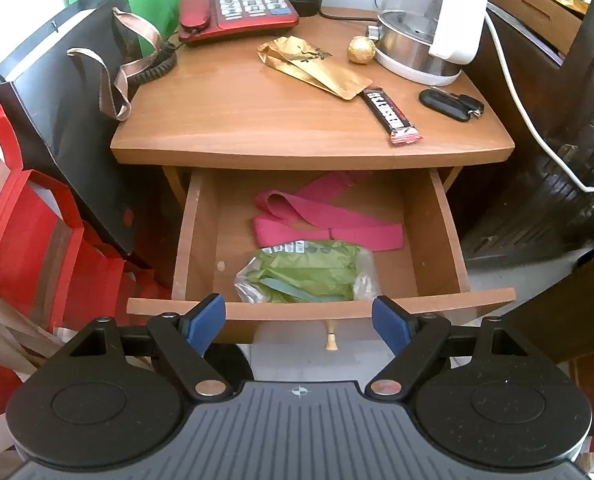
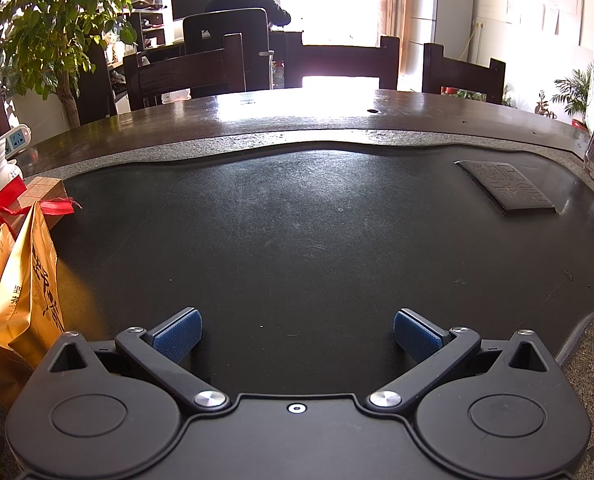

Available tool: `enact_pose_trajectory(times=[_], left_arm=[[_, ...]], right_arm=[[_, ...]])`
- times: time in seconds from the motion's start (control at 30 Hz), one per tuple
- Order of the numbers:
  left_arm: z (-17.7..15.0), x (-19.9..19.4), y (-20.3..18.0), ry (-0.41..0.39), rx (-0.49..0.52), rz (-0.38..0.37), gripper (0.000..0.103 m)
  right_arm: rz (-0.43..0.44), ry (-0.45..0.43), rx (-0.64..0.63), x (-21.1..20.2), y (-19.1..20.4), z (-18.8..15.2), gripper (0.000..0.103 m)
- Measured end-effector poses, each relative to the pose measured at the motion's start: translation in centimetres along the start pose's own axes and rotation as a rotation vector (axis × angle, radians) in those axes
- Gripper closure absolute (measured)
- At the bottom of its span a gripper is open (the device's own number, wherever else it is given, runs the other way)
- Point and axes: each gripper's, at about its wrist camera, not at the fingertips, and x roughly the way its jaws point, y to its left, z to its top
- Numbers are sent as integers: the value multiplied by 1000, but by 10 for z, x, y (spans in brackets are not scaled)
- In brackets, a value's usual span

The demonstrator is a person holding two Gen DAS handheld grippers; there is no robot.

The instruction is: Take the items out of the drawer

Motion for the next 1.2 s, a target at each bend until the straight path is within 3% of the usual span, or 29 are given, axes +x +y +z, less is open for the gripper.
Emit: enact_pose_trajectory(times=[1.2], left_arm=[[-2, 1, -2, 6, -2, 3, 19]], right_arm=[[0, 0, 0, 0, 0, 0, 0]])
